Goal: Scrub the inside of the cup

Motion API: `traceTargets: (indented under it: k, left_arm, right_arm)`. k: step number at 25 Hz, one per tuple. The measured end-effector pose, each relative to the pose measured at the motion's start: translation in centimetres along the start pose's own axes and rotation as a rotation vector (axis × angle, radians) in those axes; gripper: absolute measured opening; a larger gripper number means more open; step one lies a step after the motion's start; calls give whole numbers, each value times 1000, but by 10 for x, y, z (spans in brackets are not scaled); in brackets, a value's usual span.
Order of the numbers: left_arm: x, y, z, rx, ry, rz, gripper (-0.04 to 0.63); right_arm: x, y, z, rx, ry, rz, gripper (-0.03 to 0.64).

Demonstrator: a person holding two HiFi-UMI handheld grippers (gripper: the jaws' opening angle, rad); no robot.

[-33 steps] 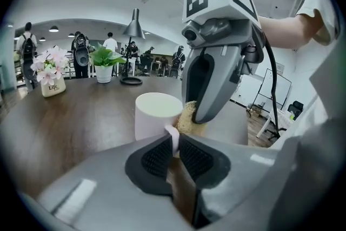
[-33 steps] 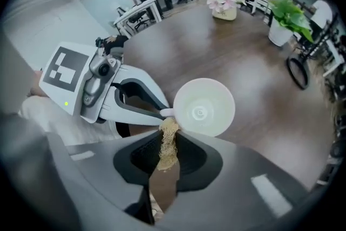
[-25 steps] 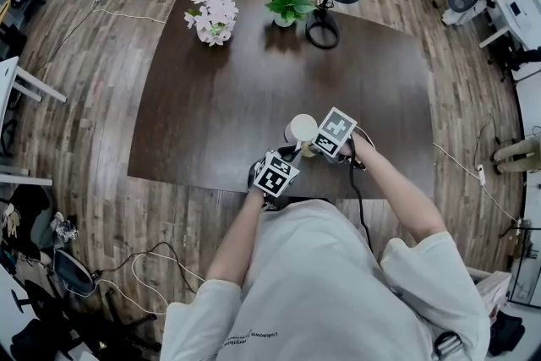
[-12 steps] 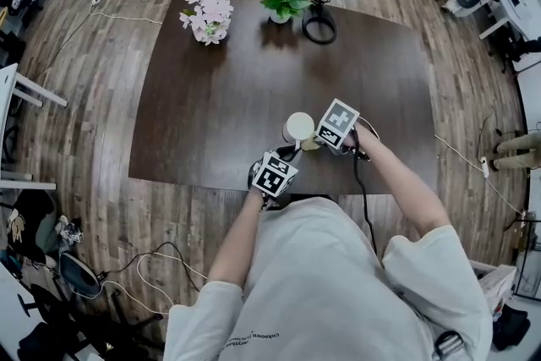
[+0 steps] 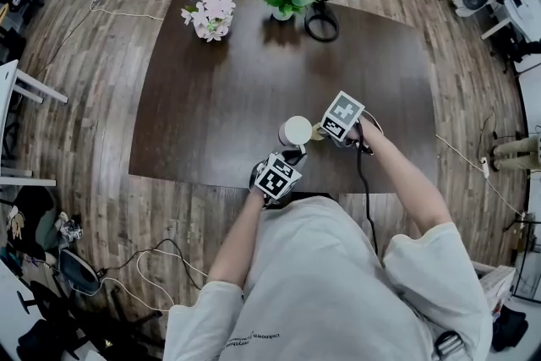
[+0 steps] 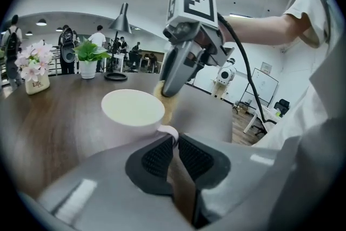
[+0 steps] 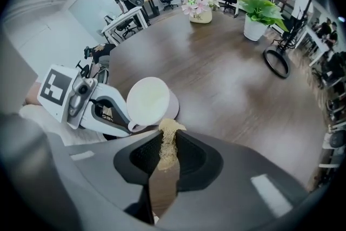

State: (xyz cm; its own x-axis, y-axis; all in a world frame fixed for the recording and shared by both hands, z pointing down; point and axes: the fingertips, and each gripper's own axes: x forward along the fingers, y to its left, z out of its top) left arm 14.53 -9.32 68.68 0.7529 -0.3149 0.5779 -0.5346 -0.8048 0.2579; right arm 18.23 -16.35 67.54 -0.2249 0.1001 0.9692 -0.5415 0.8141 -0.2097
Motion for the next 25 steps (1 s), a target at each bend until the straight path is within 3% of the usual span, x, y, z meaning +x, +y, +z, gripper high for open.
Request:
traceTargets:
  k: [4,15,25]
  left_arm:
    - [4,-14,-4,42,15,-56,31]
    - [1,-33,-4,28,12,-166,29]
    - [9,-55,-1,100,37,-287,29]
  right_arm:
    - [-5,-1,11,3,-18,6,92]
    - [-13,5,24,-61,3,3,92]
    - [-22,5,18,-115,57,-16,91]
